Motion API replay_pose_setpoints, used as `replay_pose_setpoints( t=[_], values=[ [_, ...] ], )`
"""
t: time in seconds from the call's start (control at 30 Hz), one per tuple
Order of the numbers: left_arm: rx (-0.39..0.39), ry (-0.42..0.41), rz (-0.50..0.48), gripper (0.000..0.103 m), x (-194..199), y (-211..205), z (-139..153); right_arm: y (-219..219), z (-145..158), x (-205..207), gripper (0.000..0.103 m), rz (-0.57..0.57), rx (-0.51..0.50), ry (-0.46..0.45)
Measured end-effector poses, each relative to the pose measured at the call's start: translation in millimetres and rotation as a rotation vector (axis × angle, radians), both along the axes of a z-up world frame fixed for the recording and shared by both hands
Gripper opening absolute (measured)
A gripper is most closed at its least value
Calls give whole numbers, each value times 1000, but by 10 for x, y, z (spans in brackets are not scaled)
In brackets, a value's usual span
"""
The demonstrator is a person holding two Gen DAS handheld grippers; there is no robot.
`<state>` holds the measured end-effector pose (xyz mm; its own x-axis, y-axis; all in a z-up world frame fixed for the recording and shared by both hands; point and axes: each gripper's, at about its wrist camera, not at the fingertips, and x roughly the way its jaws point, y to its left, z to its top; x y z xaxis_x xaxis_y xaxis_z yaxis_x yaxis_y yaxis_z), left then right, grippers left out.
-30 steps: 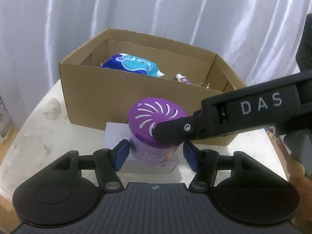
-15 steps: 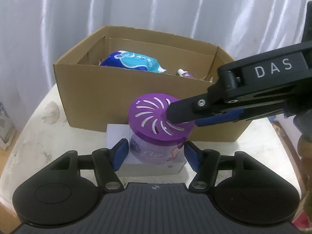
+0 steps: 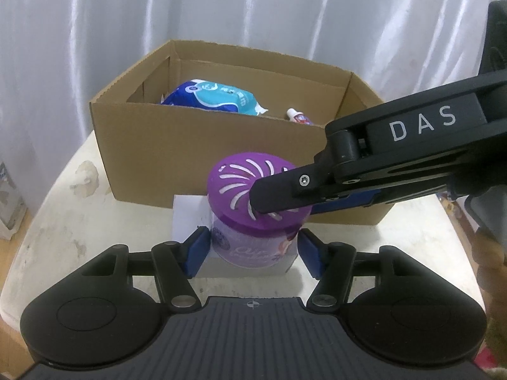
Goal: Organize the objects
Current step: 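Lift the purple jar with the right gripper off the table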
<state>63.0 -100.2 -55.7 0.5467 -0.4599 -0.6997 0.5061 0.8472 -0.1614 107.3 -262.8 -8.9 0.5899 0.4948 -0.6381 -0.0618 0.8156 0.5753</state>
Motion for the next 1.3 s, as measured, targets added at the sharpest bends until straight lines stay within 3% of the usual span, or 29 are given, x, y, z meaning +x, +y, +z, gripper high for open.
replay_pose_setpoints(
  t=[0.53, 1.3],
  values=[
    [91, -17, -8, 64, 55, -118, 15, 28, -14, 13, 51, 5, 6, 8],
    [85, 2, 5, 62, 121, -93, 92, 22, -11, 33, 51, 0, 7, 8]
  ],
)
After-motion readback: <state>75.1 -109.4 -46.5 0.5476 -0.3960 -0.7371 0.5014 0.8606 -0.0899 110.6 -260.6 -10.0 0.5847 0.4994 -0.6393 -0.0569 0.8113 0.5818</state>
